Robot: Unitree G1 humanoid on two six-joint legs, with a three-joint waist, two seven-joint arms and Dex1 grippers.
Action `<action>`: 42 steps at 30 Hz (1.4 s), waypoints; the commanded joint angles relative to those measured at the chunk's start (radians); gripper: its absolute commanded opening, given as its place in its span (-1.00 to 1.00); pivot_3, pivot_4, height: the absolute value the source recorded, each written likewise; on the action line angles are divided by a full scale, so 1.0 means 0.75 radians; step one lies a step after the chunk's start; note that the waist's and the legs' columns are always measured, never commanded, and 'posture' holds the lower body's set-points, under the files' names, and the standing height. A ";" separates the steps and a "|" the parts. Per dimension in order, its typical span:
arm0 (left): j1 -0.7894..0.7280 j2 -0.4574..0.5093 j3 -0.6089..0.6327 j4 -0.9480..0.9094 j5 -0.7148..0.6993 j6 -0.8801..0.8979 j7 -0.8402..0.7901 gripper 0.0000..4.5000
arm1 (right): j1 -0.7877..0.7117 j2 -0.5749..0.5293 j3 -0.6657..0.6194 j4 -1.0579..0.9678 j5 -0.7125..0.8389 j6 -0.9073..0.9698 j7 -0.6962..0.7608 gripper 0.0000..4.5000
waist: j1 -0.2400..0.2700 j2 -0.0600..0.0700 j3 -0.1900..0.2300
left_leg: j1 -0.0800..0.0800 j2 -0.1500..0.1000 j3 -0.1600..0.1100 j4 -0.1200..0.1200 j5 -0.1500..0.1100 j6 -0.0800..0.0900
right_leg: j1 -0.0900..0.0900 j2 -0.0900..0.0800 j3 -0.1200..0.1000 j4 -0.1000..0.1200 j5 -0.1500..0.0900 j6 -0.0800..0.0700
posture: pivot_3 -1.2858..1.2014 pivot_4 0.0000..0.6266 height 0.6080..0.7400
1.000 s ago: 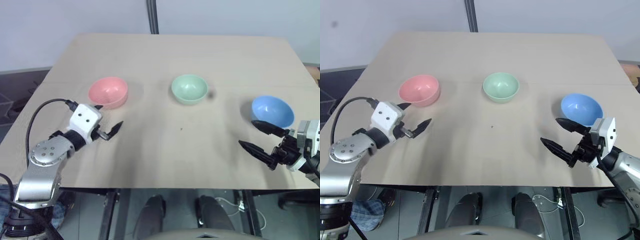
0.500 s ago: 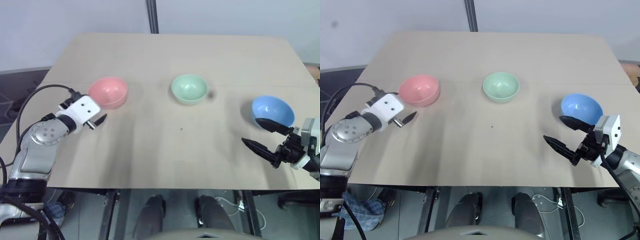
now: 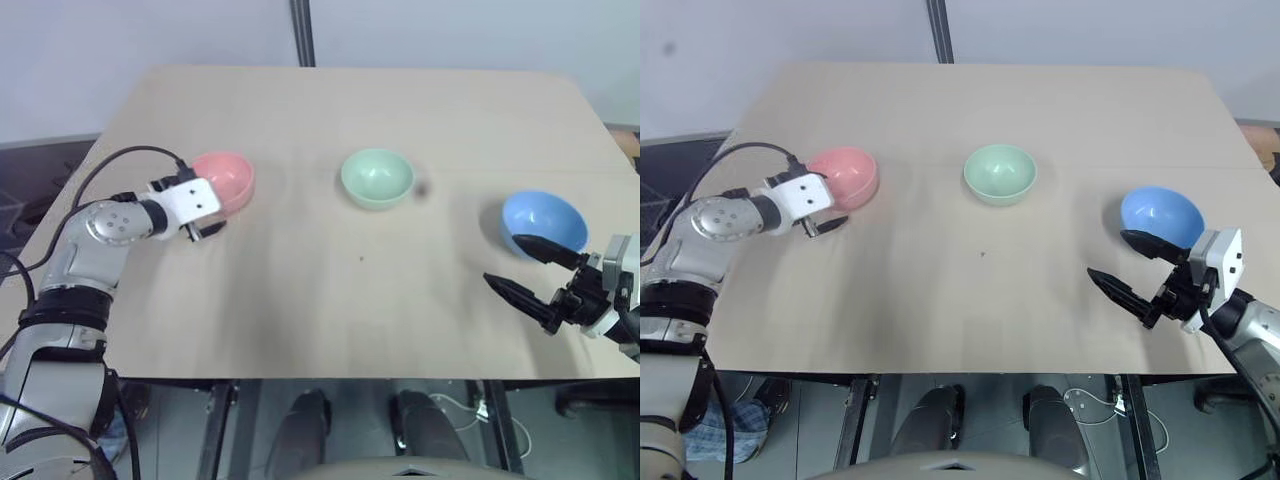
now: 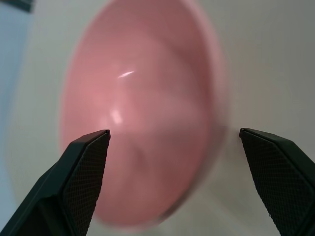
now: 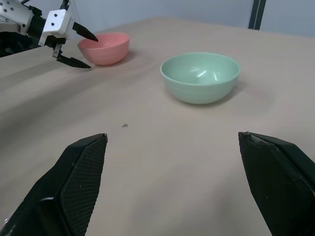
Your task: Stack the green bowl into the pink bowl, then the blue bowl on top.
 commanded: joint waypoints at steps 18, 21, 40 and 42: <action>-0.030 -0.079 0.034 -0.218 -0.177 -0.010 -0.239 -0.98 | 0.004 -0.002 -0.046 -0.024 -0.012 -0.045 -0.005 1.00 | 0.008 0.000 0.000 | -0.001 -0.001 -0.002 0.010 0.000 0.000 | 0.000 0.000 0.000 0.010 0.000 0.000 | 0.03 -0.52 1.00; 0.006 -0.138 0.022 -0.464 -0.316 0.112 -0.362 -0.98 | 0.003 -0.002 -0.043 -0.025 -0.014 -0.044 -0.005 1.00 | 0.009 0.000 0.000 | -0.002 -0.001 -0.002 0.013 0.000 0.000 | 0.000 0.000 -0.001 0.012 0.000 0.000 | 0.03 -0.52 1.00; 0.009 -0.117 -0.255 -1.042 -0.535 0.415 -0.943 -0.98 | -0.018 0.031 -0.038 -0.036 -0.021 -0.046 -0.044 1.00 | 0.004 0.000 0.001 | 0.001 0.000 0.001 0.015 0.000 0.000 | 0.001 0.003 0.003 0.017 0.000 0.000 | 0.03 -0.52 1.00; 0.002 -0.128 -0.262 -1.034 -0.535 0.403 -0.957 -0.98 | -0.019 0.031 -0.037 -0.038 -0.023 -0.045 -0.047 1.00 | 0.003 0.000 0.001 | 0.001 0.001 0.001 0.015 0.000 0.000 | 0.000 0.003 0.003 0.017 -0.001 0.000 | 0.03 -0.52 1.00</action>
